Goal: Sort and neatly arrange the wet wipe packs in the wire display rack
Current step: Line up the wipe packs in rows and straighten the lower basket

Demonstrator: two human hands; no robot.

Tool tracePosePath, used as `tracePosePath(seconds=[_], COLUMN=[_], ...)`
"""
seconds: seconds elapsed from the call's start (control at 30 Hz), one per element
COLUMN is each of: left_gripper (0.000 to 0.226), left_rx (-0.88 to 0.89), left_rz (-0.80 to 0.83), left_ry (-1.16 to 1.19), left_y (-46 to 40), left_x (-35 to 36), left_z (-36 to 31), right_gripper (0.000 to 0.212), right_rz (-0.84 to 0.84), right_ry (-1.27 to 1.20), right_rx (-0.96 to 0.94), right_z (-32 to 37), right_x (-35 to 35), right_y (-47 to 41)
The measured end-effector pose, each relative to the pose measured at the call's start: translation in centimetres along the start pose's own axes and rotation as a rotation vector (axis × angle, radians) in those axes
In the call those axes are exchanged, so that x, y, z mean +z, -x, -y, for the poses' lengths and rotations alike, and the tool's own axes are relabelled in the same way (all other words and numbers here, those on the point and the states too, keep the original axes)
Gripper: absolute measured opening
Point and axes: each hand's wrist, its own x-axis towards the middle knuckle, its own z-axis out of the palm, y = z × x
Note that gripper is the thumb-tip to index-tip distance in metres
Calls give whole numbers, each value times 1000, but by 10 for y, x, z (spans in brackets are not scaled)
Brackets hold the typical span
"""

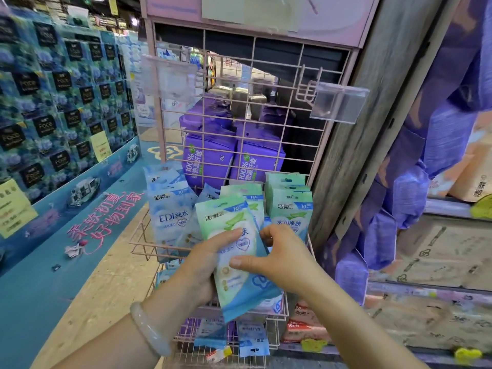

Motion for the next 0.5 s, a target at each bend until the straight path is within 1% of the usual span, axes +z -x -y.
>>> tracePosePath(seconds=[0.1,0.2,0.23,0.3,0.37,0.4,0.43,0.5], left_gripper=[29,32,33,47,69,76,78,65], left_rx=[25,56,65,67,47,41,39,45], left_rz=[14,60,66,65,88,105,104,44], left_ry=[-10,-1,4,22,62,70,58,25], left_y=[0,3,3,2,1,1,2,2], left_x=[3,-3,-5,-7,-8,-8,-7,-3], left_z=[0,0,1,1,0,0,0,1], right_gripper=[47,48,44,37,37,37,37,35], right_rz=[-6,11,19,14,-5,-16,-27,-52], right_ry=[16,-15,-60,-209,-334,-357,-372,-487], right_rx=[-2,14,19,22,7,-2,-4,25], right_z=[1,-4,-7,-13,-19,-21,-24,-29], right_x=[-2,-4,-5,-6,-7,-7,-7,-5], right_y=[-3,-6,-7,-10,-13,-15,-16,-19])
